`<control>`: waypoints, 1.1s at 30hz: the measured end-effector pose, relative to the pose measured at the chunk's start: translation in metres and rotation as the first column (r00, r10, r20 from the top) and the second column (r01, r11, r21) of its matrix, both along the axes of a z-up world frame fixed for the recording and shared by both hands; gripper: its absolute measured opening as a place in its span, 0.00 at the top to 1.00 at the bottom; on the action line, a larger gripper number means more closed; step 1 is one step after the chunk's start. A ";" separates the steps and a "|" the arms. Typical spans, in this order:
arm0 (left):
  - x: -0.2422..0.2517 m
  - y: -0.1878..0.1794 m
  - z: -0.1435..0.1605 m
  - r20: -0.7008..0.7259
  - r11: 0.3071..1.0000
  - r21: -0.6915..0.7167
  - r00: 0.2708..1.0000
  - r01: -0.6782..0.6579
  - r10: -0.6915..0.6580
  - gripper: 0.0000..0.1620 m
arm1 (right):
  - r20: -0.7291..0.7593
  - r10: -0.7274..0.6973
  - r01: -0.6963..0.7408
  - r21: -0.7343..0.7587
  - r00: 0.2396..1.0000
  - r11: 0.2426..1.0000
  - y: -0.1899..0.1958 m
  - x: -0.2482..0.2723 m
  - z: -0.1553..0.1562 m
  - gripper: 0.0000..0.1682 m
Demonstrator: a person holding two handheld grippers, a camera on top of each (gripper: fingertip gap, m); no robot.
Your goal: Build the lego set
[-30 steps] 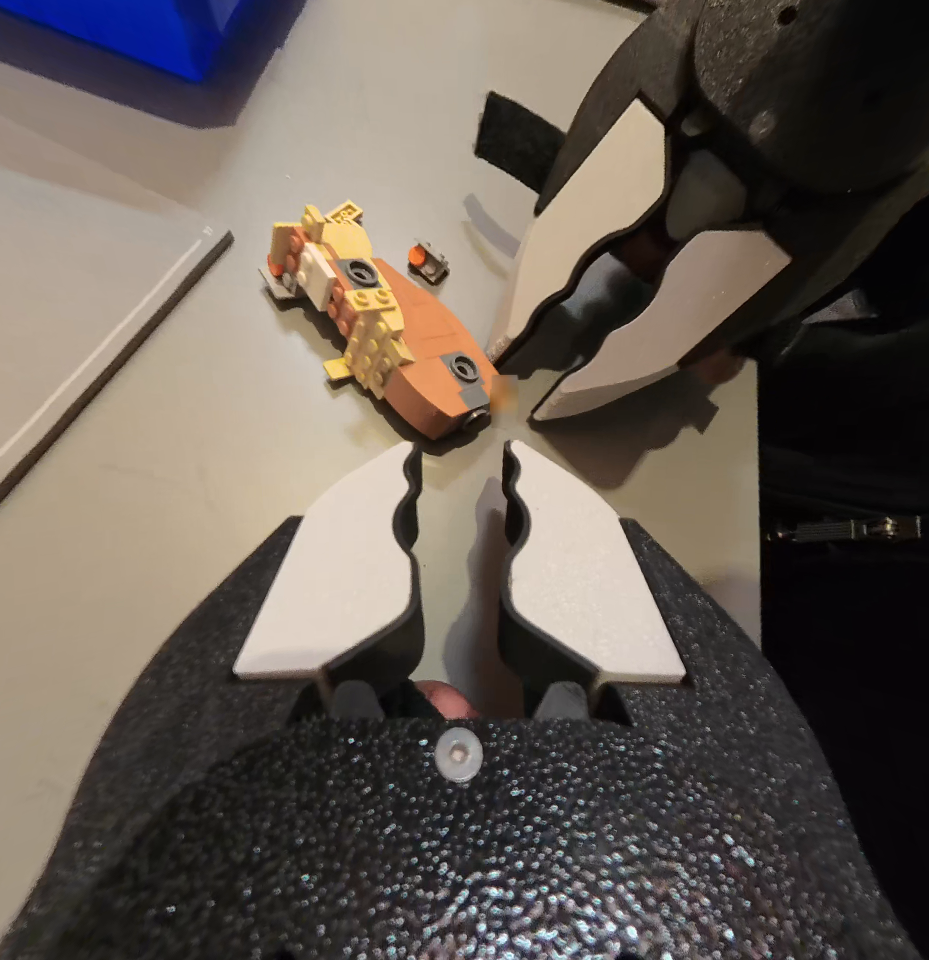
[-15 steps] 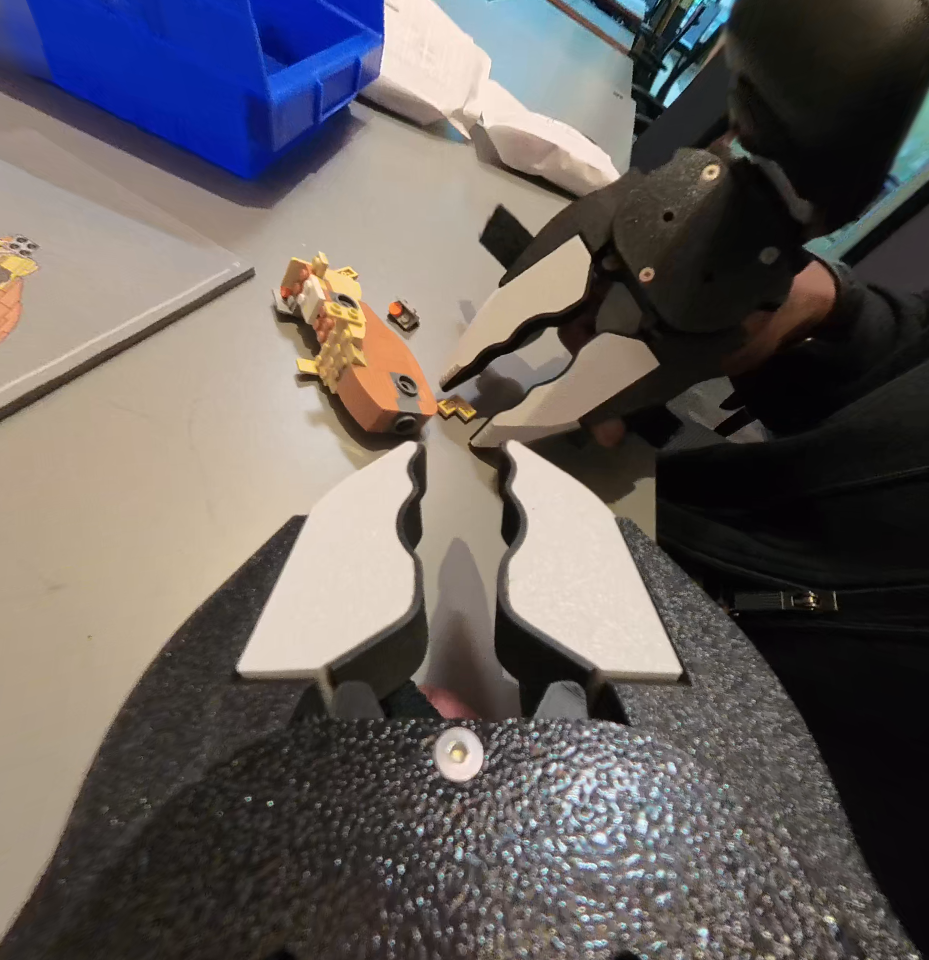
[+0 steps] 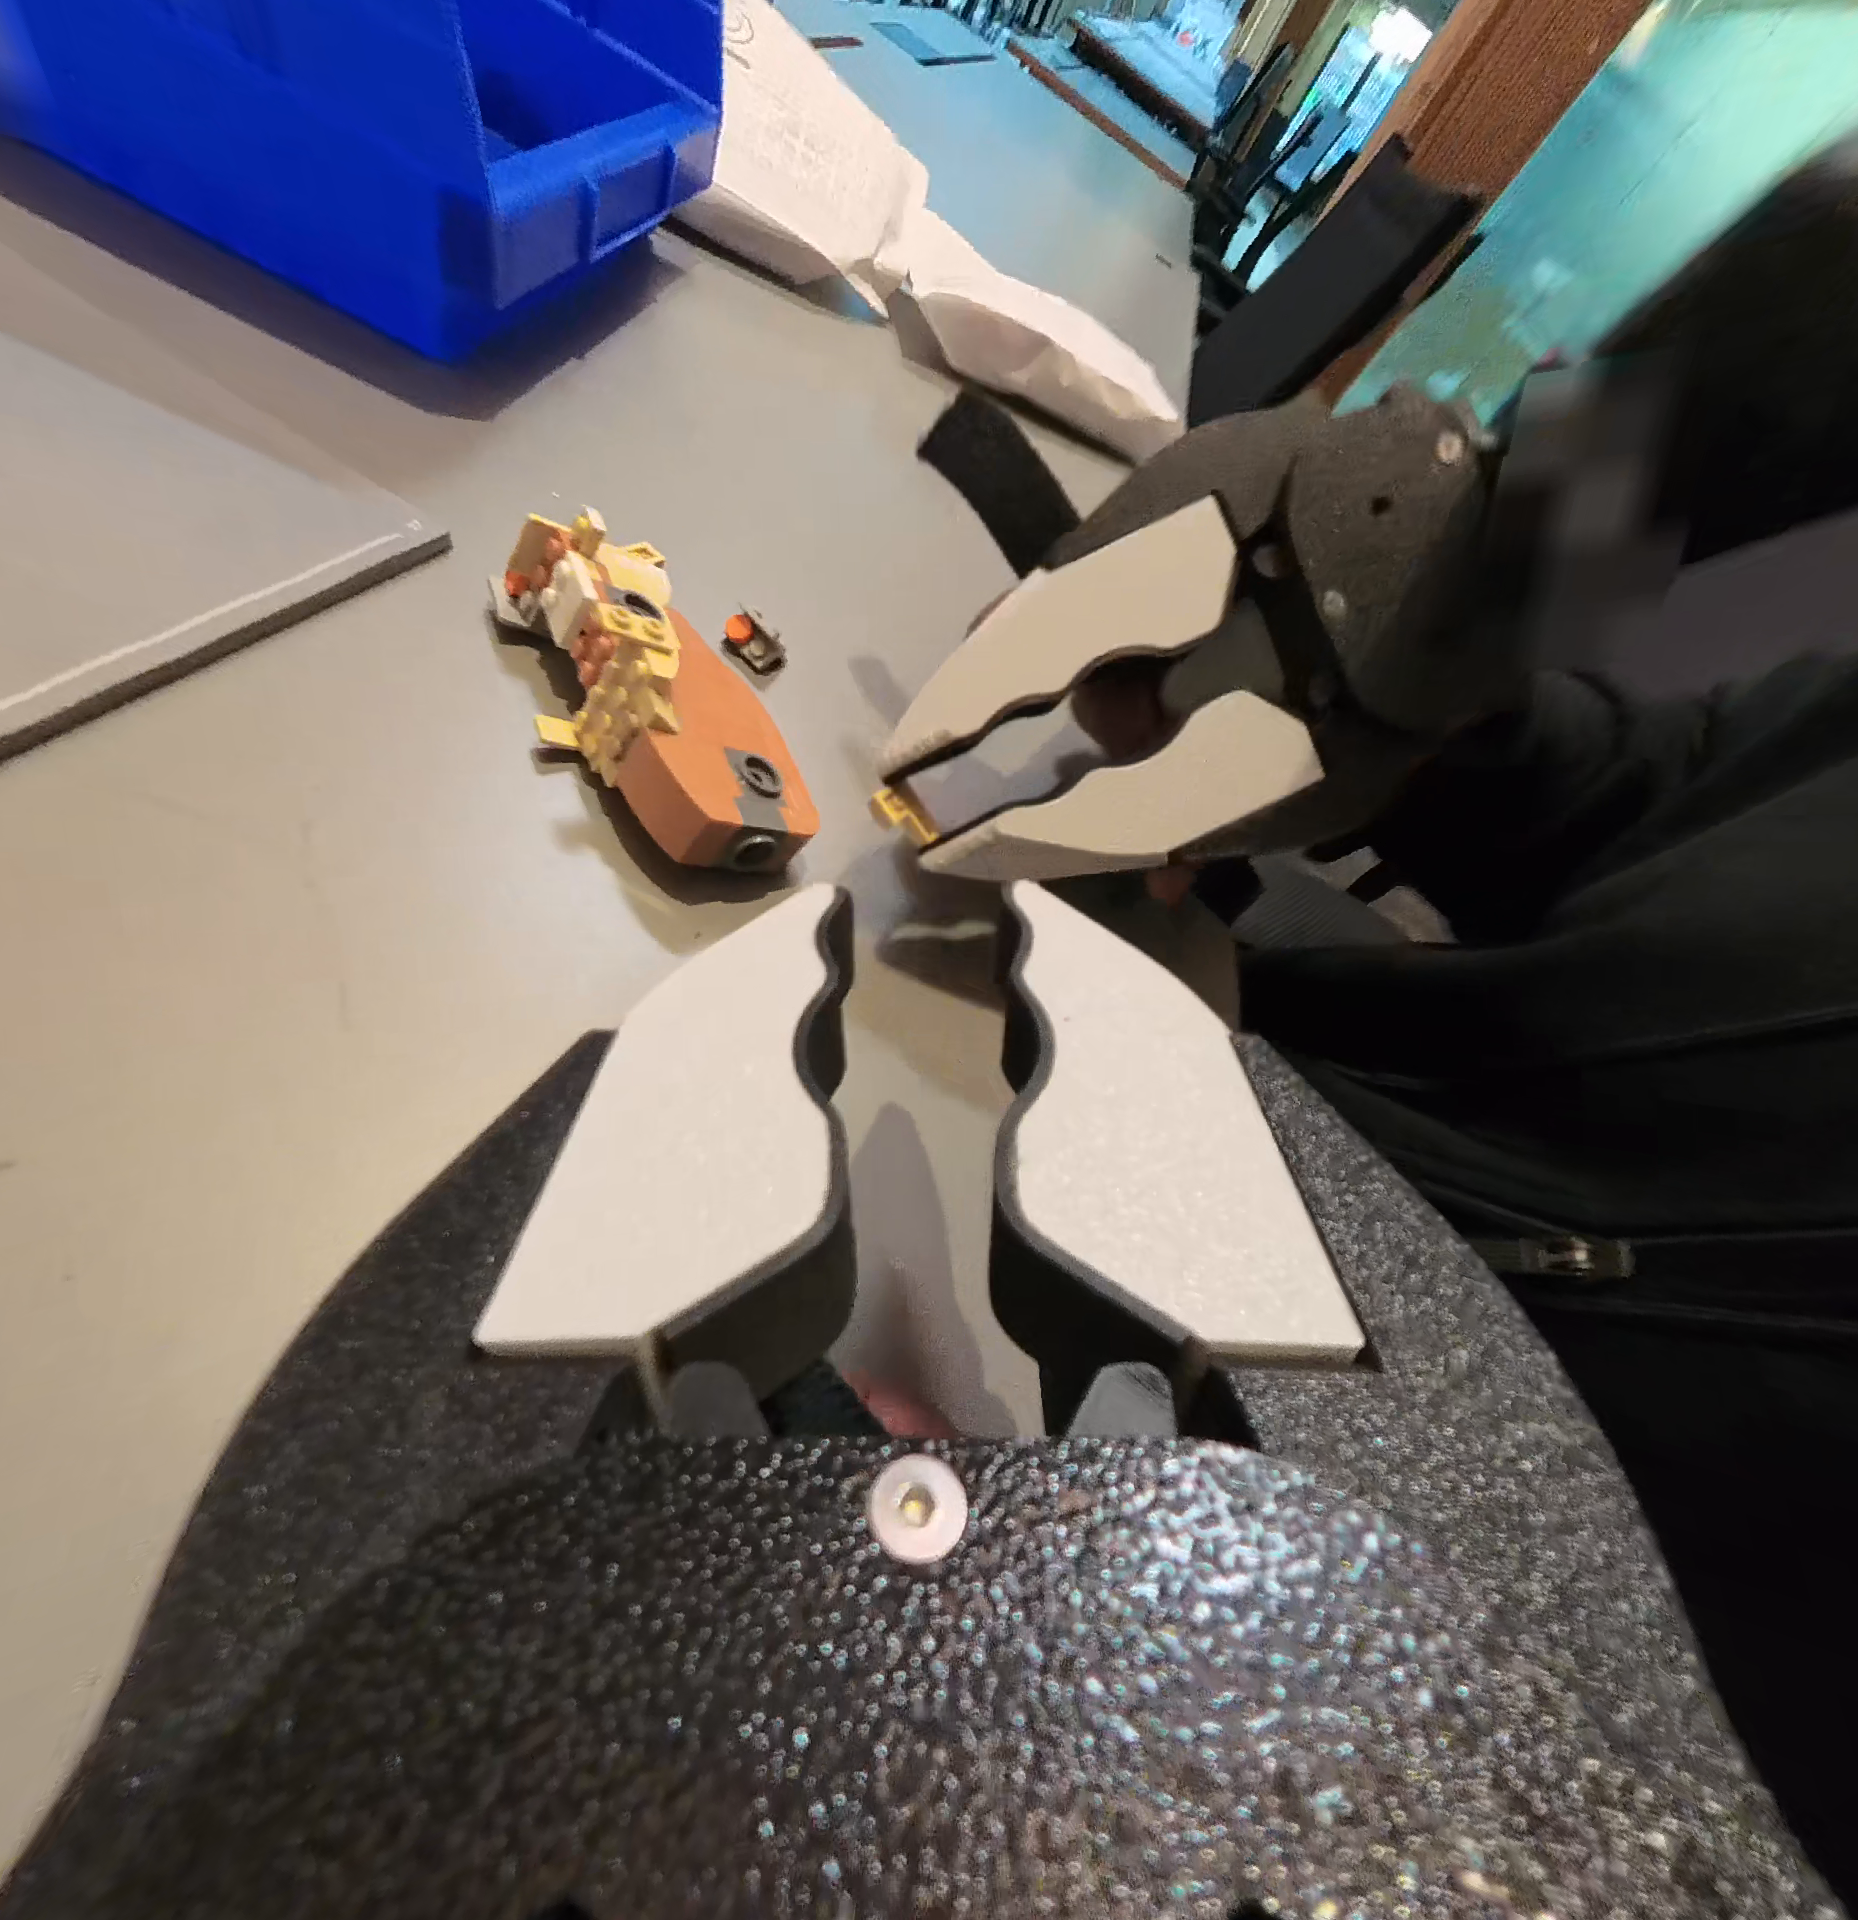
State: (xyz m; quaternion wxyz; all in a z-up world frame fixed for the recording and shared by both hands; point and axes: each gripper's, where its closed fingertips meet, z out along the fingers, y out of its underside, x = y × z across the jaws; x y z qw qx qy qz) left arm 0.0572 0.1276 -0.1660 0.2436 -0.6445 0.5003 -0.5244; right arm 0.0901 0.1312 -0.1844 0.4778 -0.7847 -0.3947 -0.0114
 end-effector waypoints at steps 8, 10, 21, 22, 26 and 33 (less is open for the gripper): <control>0.005 -0.006 0.026 0.167 0.975 -0.214 0.986 0.062 -0.026 0.85 | 0.284 0.146 -0.283 0.537 0.948 0.794 -0.002 -0.023 0.055 0.90; 0.005 -0.008 0.030 0.192 0.972 -0.223 0.981 0.076 -0.032 0.86 | 0.322 0.150 -0.318 0.570 0.935 0.758 -0.002 -0.025 0.058 0.90; 0.011 -0.008 0.039 0.253 0.998 -0.058 0.967 0.034 -0.018 0.97 | 0.397 0.163 -0.391 0.607 0.903 0.691 -0.002 -0.027 0.059 0.90; 0.012 -0.007 0.038 0.244 0.999 -0.047 0.970 0.027 -0.014 0.96 | 0.396 0.160 -0.390 0.612 0.904 0.688 -0.001 -0.027 0.059 0.90; 0.015 -0.007 0.035 0.231 1.000 -0.008 0.973 0.017 -0.015 0.94 | 0.400 0.159 -0.394 0.620 0.903 0.679 0.000 -0.027 0.058 0.90; 0.018 0.001 0.035 0.234 0.995 0.098 0.972 -0.033 0.009 0.97 | 0.324 0.191 -0.359 0.607 0.926 0.709 0.006 -0.026 0.057 0.89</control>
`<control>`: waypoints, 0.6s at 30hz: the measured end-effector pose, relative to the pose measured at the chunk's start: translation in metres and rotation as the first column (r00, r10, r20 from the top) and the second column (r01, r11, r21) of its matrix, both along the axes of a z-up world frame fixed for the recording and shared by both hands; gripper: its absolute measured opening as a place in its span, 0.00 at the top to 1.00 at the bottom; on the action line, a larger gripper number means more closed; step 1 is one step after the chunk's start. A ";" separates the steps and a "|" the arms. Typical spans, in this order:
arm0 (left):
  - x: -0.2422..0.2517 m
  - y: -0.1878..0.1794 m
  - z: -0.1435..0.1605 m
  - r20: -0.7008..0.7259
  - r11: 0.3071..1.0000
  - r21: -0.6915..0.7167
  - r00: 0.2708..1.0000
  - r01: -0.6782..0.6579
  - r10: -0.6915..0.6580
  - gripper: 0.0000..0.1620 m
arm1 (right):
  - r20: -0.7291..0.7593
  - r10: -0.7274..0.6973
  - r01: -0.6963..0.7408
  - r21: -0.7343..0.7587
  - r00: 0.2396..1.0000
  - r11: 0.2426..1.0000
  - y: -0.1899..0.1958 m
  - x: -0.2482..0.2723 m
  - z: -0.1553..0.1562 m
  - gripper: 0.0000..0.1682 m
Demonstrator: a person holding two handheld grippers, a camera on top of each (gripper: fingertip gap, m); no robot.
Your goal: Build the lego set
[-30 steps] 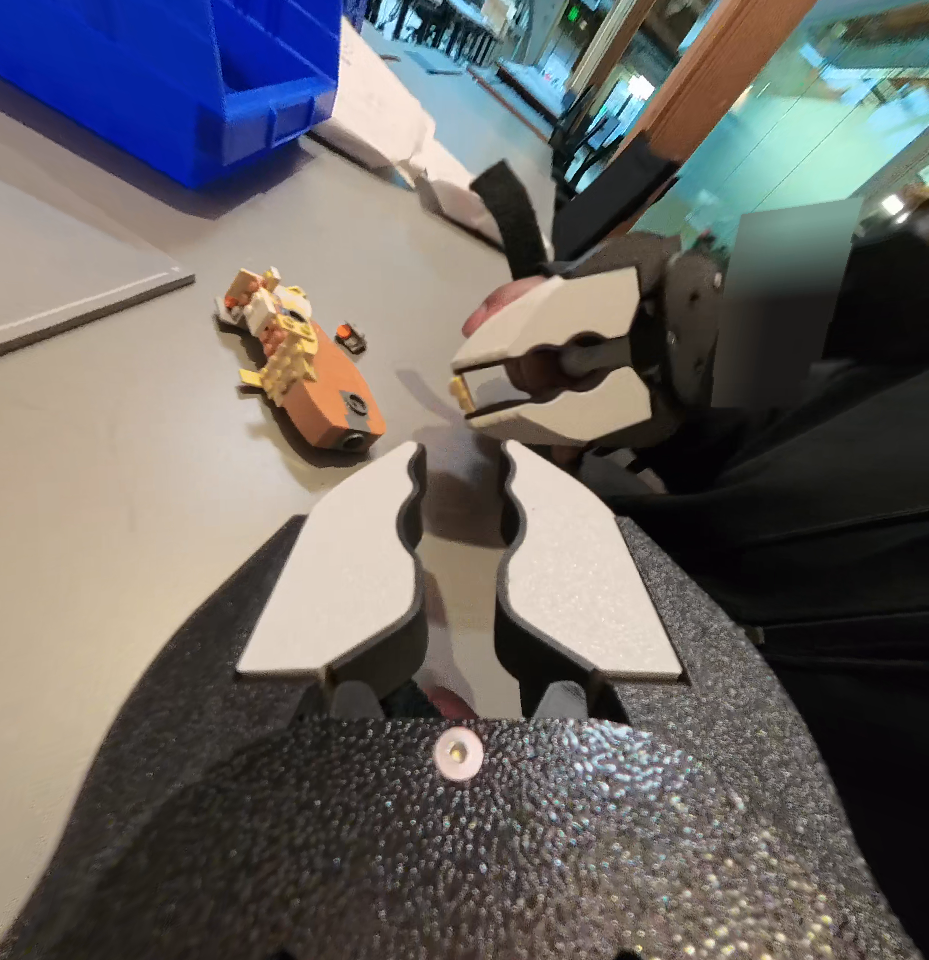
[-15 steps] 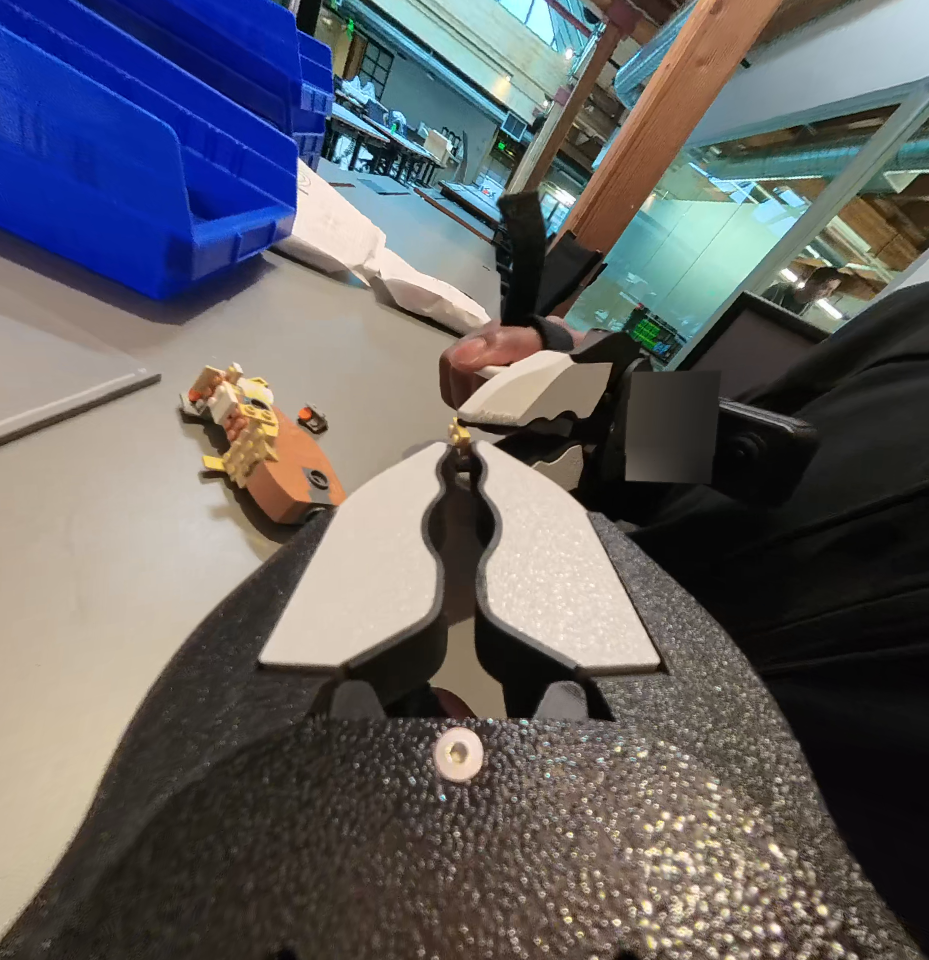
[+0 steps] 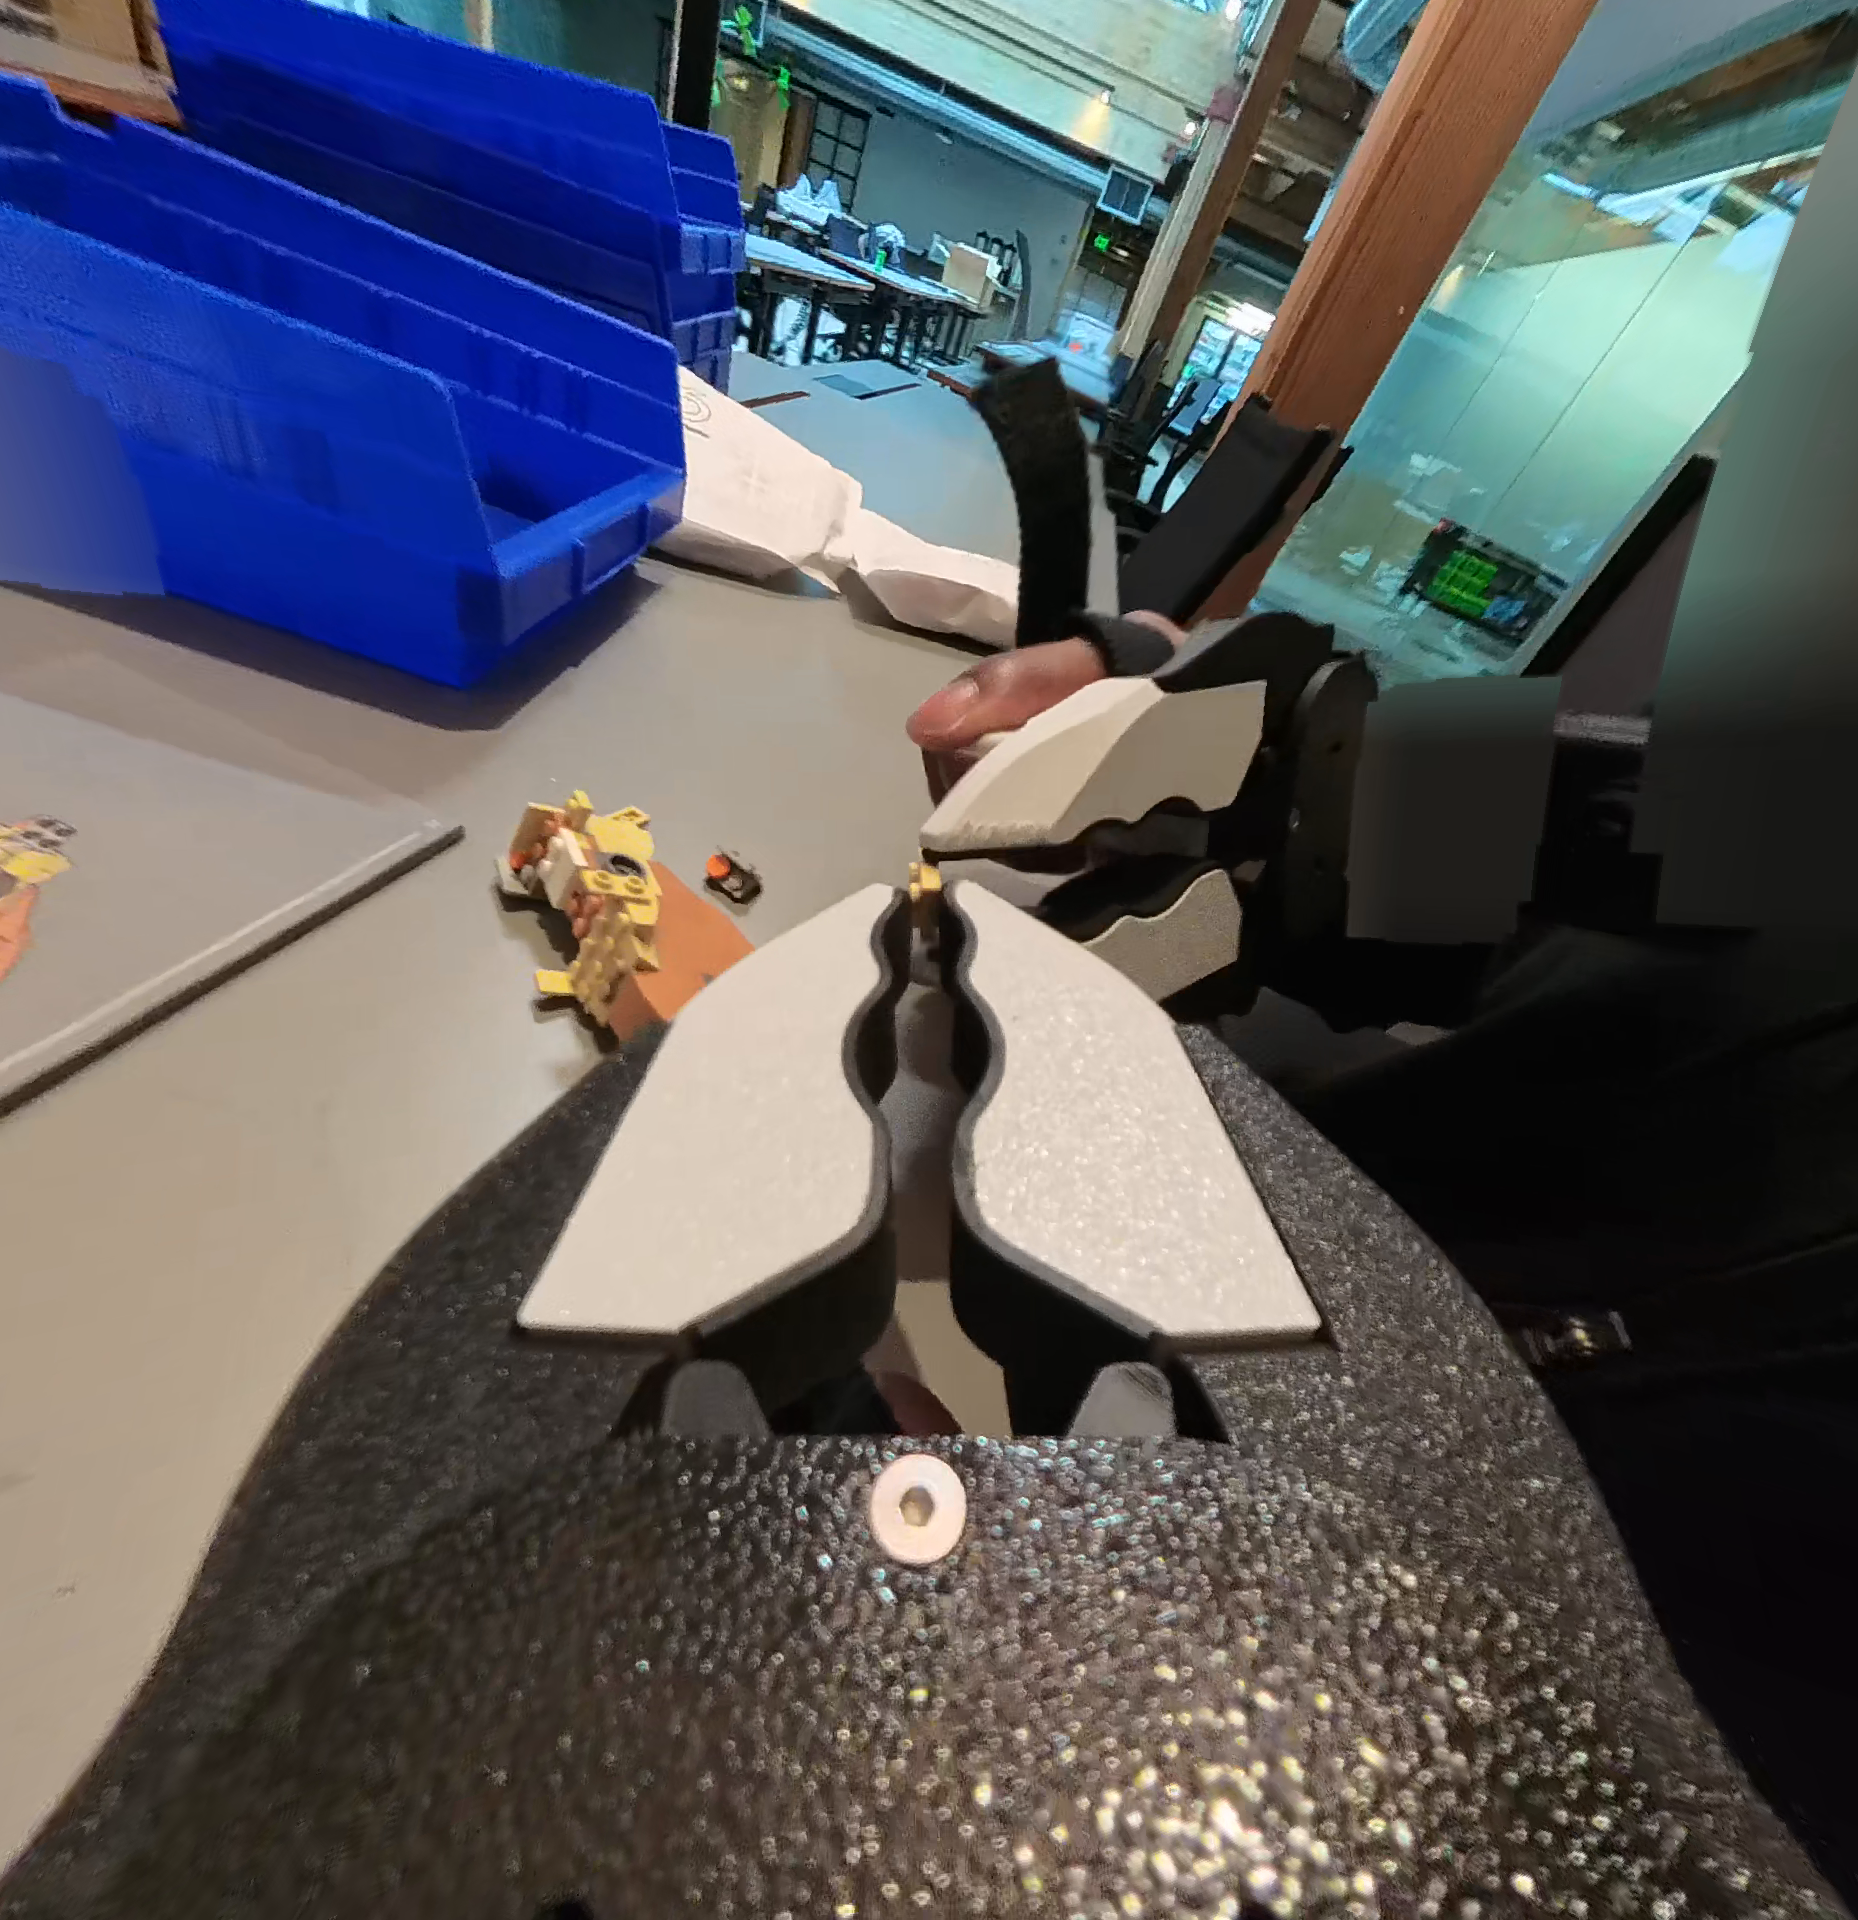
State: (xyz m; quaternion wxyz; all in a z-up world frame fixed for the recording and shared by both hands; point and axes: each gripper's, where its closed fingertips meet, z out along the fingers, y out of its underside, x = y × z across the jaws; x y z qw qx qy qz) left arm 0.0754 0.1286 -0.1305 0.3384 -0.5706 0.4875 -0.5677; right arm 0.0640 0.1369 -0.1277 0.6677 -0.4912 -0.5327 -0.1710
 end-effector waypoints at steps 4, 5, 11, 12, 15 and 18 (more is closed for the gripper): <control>0.001 0.010 0.005 0.002 0.995 0.095 0.999 -0.045 0.045 0.97 | -0.119 -0.013 -0.003 -0.126 0.993 0.992 0.007 0.006 -0.001 0.83; 0.000 0.016 0.007 -0.003 0.991 0.118 0.998 -0.062 0.063 0.97 | -0.154 -0.027 0.001 -0.167 0.988 0.986 0.010 0.010 -0.001 0.82; -0.007 0.055 0.006 -0.109 0.944 0.314 0.983 -0.105 0.146 0.97 | -0.280 -0.284 0.078 -0.573 0.917 0.816 0.035 0.043 -0.020 0.76; -0.006 0.062 0.005 -0.134 0.928 0.359 0.979 -0.097 0.154 0.97 | -0.275 -0.327 0.085 -0.634 0.904 0.769 0.037 0.049 -0.025 0.76; 0.001 0.081 0.000 -0.185 0.859 0.509 0.968 -0.054 0.171 0.97 | -0.245 -0.432 0.118 -0.744 0.868 0.658 0.043 0.067 -0.037 0.77; 0.014 0.095 -0.009 -0.208 0.785 0.619 0.961 -0.013 0.180 0.97 | -0.250 -0.481 0.096 -0.804 0.840 0.587 0.051 0.079 -0.042 0.78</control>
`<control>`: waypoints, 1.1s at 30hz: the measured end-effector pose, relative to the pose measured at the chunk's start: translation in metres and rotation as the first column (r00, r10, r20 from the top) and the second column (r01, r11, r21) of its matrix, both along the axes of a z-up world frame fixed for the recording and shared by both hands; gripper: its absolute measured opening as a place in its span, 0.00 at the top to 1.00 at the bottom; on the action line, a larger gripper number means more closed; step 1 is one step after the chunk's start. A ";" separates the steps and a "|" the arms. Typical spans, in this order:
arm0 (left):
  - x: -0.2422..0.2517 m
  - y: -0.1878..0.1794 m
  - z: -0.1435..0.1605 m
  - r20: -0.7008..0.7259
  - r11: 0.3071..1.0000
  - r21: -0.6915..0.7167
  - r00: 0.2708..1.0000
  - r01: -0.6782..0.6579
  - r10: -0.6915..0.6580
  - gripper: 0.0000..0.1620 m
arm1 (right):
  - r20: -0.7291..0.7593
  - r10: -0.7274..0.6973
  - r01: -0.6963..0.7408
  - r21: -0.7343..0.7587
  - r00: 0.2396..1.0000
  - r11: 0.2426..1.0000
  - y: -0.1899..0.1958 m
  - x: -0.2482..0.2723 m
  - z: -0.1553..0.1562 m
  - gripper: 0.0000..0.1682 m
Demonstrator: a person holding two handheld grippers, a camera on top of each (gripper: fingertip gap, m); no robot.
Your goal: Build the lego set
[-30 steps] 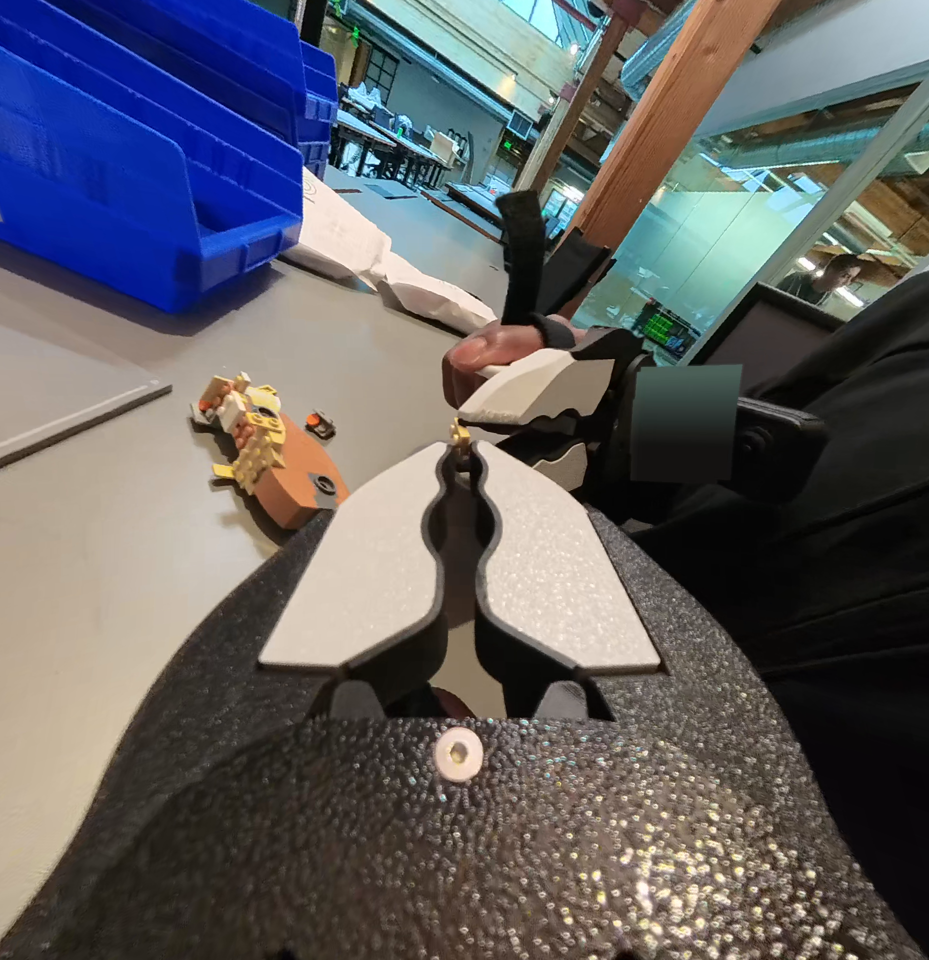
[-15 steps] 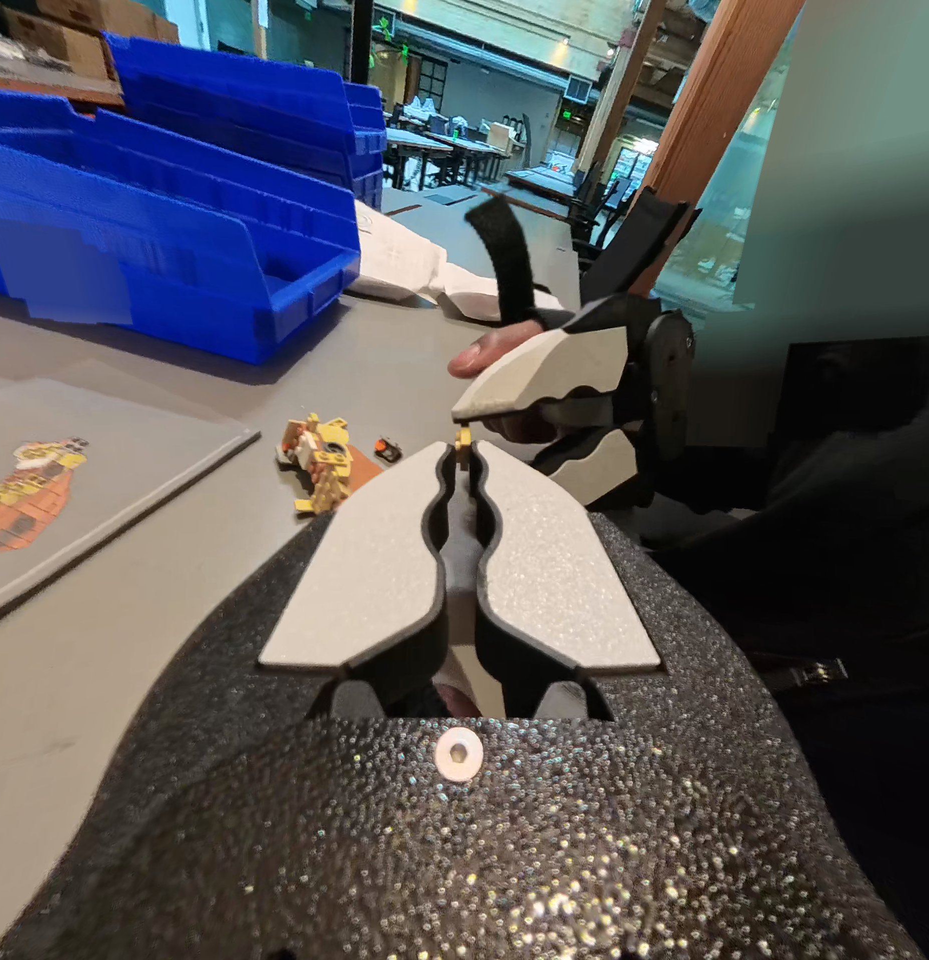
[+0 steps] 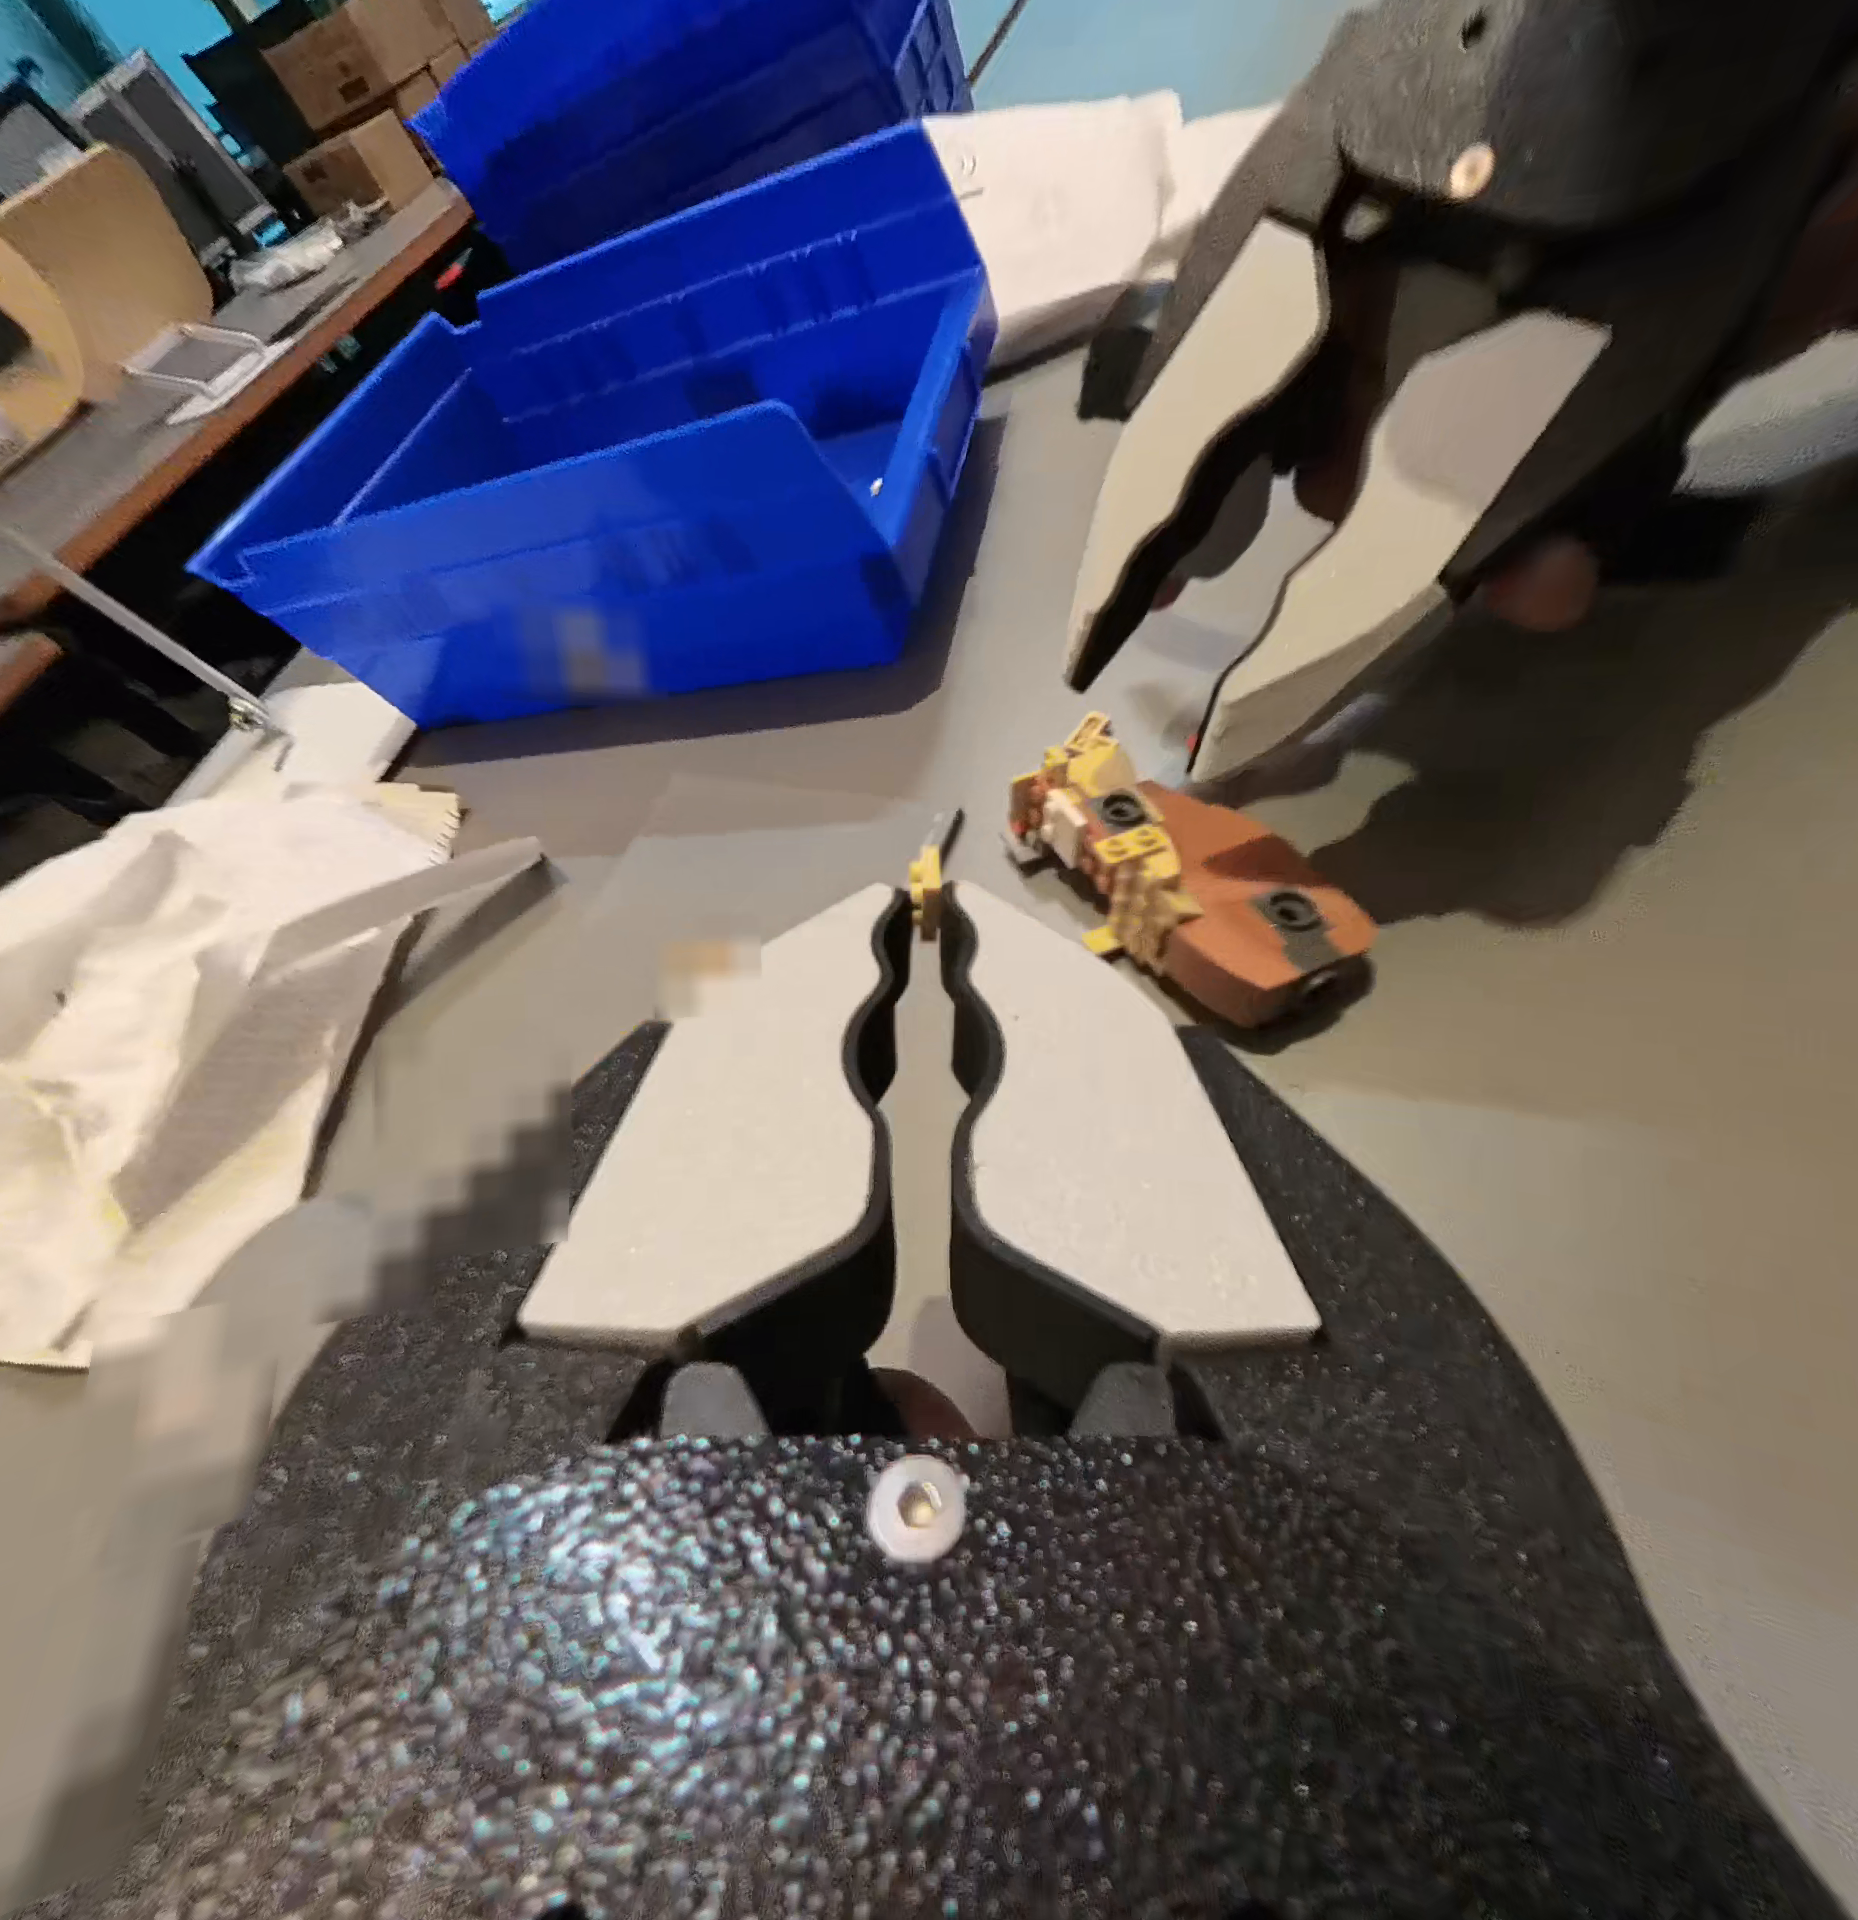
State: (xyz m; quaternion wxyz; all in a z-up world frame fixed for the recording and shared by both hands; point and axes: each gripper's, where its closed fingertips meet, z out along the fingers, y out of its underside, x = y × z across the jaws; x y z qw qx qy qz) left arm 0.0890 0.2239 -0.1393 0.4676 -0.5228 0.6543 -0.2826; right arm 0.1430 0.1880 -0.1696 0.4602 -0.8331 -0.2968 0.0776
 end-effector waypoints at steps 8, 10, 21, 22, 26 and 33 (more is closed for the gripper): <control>0.017 0.007 -0.028 -0.011 0.988 0.150 1.000 -0.022 0.024 0.97 | -0.075 -0.002 -0.013 -0.194 0.997 0.981 0.024 0.018 -0.009 0.80; 0.016 0.007 -0.032 -0.017 0.983 0.178 0.999 -0.032 0.035 0.97 | -0.080 0.008 -0.026 -0.231 0.997 0.973 0.028 0.018 -0.012 0.80; 0.015 0.008 -0.045 -0.058 0.969 0.246 0.997 -0.030 0.045 0.97 | -0.129 0.005 -0.049 -0.340 0.992 0.939 0.029 0.019 -0.019 0.86; 0.015 0.008 -0.045 -0.059 0.966 0.256 0.997 -0.028 0.044 0.97 | -0.129 0.006 -0.052 -0.348 0.992 0.936 0.029 0.018 -0.021 0.86; 0.014 0.007 -0.048 -0.072 0.962 0.273 0.996 -0.023 0.044 0.97 | -0.136 0.017 -0.066 -0.364 0.991 0.929 0.027 0.013 -0.024 0.87; 0.014 0.006 -0.051 -0.091 0.958 0.288 0.995 -0.015 0.042 0.97 | -0.146 0.015 -0.067 -0.357 0.989 0.932 0.025 0.013 -0.026 0.88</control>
